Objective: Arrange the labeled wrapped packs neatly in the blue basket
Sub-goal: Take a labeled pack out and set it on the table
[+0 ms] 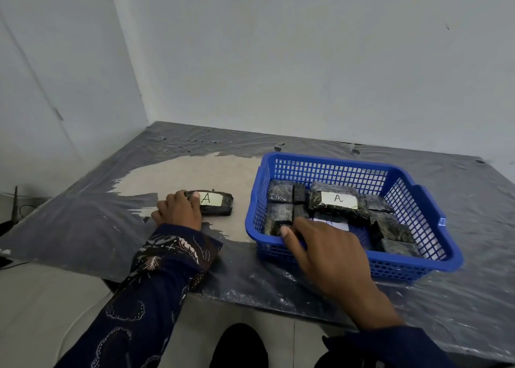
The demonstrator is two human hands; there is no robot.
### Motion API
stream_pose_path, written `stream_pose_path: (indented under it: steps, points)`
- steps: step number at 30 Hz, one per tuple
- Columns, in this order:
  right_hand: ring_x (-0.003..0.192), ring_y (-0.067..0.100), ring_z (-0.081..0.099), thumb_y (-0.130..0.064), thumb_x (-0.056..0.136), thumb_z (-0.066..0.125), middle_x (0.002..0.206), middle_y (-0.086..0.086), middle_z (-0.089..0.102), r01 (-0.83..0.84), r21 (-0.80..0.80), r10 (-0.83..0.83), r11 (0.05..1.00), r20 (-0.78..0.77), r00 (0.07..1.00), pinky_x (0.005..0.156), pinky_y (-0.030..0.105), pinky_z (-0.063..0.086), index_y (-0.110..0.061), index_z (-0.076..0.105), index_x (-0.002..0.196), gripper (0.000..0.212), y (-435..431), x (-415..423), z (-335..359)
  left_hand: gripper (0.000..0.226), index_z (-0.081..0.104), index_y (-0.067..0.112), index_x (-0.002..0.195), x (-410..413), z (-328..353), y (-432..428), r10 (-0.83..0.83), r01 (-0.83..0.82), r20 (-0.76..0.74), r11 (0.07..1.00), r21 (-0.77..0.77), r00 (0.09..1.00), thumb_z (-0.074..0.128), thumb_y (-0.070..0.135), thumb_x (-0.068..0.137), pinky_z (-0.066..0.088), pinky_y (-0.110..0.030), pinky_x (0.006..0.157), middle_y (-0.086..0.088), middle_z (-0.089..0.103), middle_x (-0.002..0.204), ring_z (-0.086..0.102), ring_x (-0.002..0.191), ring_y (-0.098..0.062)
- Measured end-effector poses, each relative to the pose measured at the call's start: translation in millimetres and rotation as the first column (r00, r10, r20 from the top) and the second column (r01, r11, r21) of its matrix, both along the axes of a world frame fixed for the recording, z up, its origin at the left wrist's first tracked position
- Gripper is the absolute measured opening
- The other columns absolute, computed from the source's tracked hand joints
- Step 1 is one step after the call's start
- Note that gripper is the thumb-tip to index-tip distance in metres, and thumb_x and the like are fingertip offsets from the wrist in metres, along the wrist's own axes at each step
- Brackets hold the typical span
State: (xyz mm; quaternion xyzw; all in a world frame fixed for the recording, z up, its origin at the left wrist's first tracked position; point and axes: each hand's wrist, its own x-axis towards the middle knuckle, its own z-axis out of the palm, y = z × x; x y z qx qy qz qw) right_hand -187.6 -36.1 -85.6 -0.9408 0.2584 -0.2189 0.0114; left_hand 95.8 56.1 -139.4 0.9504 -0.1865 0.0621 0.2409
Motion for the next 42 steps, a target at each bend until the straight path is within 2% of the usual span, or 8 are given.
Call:
stream_pose_path:
  steps: [5, 10, 15, 20, 25, 31, 37, 42]
  points:
    - [0.059, 0.012, 0.049, -0.062, 0.101, 0.019, 0.068, -0.008, 0.051, 0.003, -0.016, -0.003, 1.000, -0.005, 1.000, 0.051, 0.034, 0.042, -0.031, 0.043, 0.079, 0.045, -0.4, -0.3, 0.1, 0.046, 0.050, 0.011, 0.125, 2.9, -6.9, -1.2, 0.005, -0.006, 0.048, 1.000, 0.024, 0.999, 0.033, 0.045, 0.099, 0.026, -0.050, 0.098, -0.018, 0.045, 0.130, 0.038, 0.116, -0.036]
    - [0.063, 0.012, 0.049, -0.065, 0.100, 0.020, 0.072, -0.007, 0.052, -0.039, 0.081, 0.042, 0.996, -0.036, 0.998, 0.055, 0.036, 0.046, -0.030, 0.045, 0.080, 0.048, -2.4, -2.4, 7.0, 0.040, 0.047, 0.020, 0.130, -42.8, 26.8, -12.6, -0.143, 0.211, 0.213, 0.914, -0.346, 0.967, 0.043, 0.041, 0.097, 0.029, -0.047, 0.102, -0.007, 0.043, 0.136, 0.039, 0.125, -0.028]
    - [0.074, 0.016, 0.064, -0.056, 0.101, 0.037, 0.083, -0.002, 0.068, -0.172, 0.400, 0.161, 0.900, 0.061, 0.985, 0.069, 0.047, 0.055, -0.022, 0.063, 0.092, 0.044, -43.4, -14.5, 31.7, 0.048, 0.038, 0.017, 0.143, -102.2, 50.7, -34.9, -0.517, 0.367, -0.134, 0.744, -0.558, 0.845, 0.045, 0.035, 0.098, 0.039, -0.036, 0.104, -0.002, 0.044, 0.144, 0.045, 0.128, -0.018]
    - [0.091, 0.011, 0.069, -0.032, 0.094, 0.067, 0.101, -0.005, 0.076, 0.009, 0.427, 0.094, 0.904, -0.219, 0.971, 0.090, 0.039, 0.057, -0.020, 0.074, 0.109, 0.020, -94.6, -39.7, 42.7, 0.044, 0.045, 0.018, 0.140, -111.3, 63.1, -39.0, -0.561, 0.260, -0.322, 0.722, -0.641, 0.763, 0.046, 0.033, 0.099, 0.044, -0.033, 0.097, 0.002, 0.055, 0.131, 0.055, 0.111, -0.016]
    - [0.096, 0.009, 0.072, -0.029, 0.084, 0.080, 0.106, -0.004, 0.077, 0.124, 0.531, 0.141, 0.838, -0.431, 0.892, 0.096, 0.029, 0.056, -0.018, 0.074, 0.114, 0.033, -116.9, -47.7, 42.9, 0.041, 0.043, 0.021, 0.140, -115.6, 62.7, -45.7, -0.579, 0.388, -0.219, 0.735, -0.556, 0.785, 0.046, 0.030, 0.099, 0.046, -0.033, 0.086, 0.002, 0.060, 0.122, 0.058, 0.101, -0.018]
    - [0.097, 0.012, 0.071, -0.003, 0.090, 0.070, 0.112, 0.006, 0.076, 0.177, 0.607, 0.229, 0.775, -0.531, 0.816, 0.098, 0.029, 0.054, -0.012, 0.072, 0.120, 0.030, -124.5, -34.7, 40.8, 0.042, 0.040, 0.021, 0.143, -109.0, 63.0, -48.4, -0.588, 0.453, -0.173, 0.750, -0.481, 0.790, 0.043, 0.026, 0.101, 0.044, -0.029, 0.083, 0.008, 0.055, 0.116, 0.054, 0.097, -0.013]
    - [0.102, 0.024, 0.071, -0.013, 0.093, 0.066, 0.107, 0.006, 0.076, 0.140, 0.493, 0.197, 0.859, -0.569, 0.799, 0.097, 0.040, 0.055, -0.014, 0.076, 0.109, 0.019, -125.5, -25.4, 29.8, 0.042, 0.043, 0.021, 0.142, -96.3, 64.8, -48.1, -0.622, 0.505, -0.152, 0.734, -0.454, 0.768, 0.045, 0.024, 0.100, 0.047, -0.033, 0.090, 0.003, 0.060, 0.126, 0.059, 0.104, -0.016]
    - [0.085, 0.010, 0.066, -0.009, 0.089, 0.072, 0.099, -0.001, 0.074, 0.107, 0.564, 0.255, 0.819, -0.525, 0.812, 0.092, 0.036, 0.057, -0.017, 0.074, 0.112, 0.024, -124.4, -27.4, 34.0, 0.042, 0.042, 0.021, 0.142, -95.4, 65.4, -48.5, -0.621, 0.515, -0.139, 0.737, -0.438, 0.771, 0.045, 0.024, 0.100, 0.044, -0.029, 0.085, 0.002, 0.060, 0.128, 0.056, 0.100, -0.013]
